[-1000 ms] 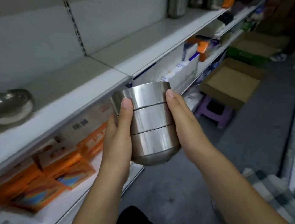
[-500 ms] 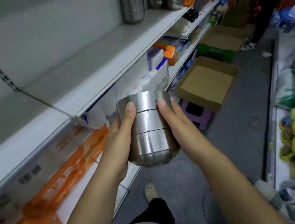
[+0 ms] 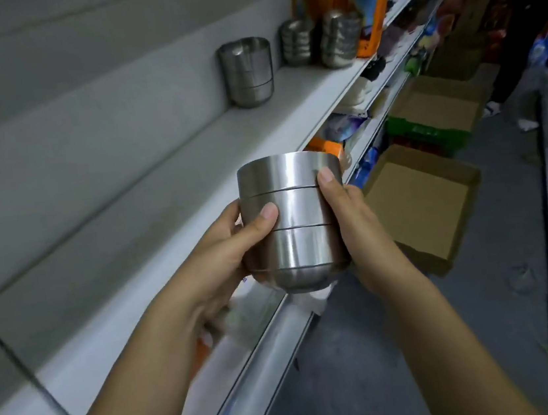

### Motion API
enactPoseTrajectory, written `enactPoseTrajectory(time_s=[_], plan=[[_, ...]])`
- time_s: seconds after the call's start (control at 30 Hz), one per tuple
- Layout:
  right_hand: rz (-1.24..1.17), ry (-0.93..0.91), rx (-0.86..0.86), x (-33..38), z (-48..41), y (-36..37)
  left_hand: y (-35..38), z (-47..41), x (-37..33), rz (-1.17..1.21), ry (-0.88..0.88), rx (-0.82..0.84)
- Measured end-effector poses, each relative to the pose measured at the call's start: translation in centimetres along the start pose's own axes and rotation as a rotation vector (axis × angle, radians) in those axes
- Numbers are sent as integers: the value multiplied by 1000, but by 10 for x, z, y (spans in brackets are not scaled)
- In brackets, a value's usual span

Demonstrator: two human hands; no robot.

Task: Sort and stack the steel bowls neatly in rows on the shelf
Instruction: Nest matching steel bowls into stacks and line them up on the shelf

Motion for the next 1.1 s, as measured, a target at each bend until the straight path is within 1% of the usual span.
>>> enactPoseTrajectory(time_s=[0.07,0.13,0.23,0.37,0.43,0.6,0.7,0.83,1.1], plan=[[0,-24,42,4,-27,1,-12,-20,-6,3,21,-6],[-3,-43,131,9,-56,5,-23,-39,-12,20,52,-34],[36,-39,279,17,-101,10,-37,-66,-18,61,100,-124],[124,-59,410,35,-168,22,-51,-104,-29,2,197,-275],[97,-79,473,46,-201,32,-57,-127,-34,-2,231,-337],[-64,-107,689,72,-276,51,-67,-180,-53,-37,315,-516],[-91,-123,736,83,-319,57,-71,-213,-60,-28,354,-588],[-81,-147,788,80,-365,63,-71,-249,-59,84,390,-635],[-48,-133,978,69,-404,71,-72,-268,-39,113,387,-747]])
Point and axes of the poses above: each hand's wrist, its own z-axis away from the middle knuckle, its own y-axis out of the palm, x = y × z, the point moved 4 cm from there along -z, towards the middle knuckle, and after that the axes turned 1 degree about -y, right-handed, at the moved point
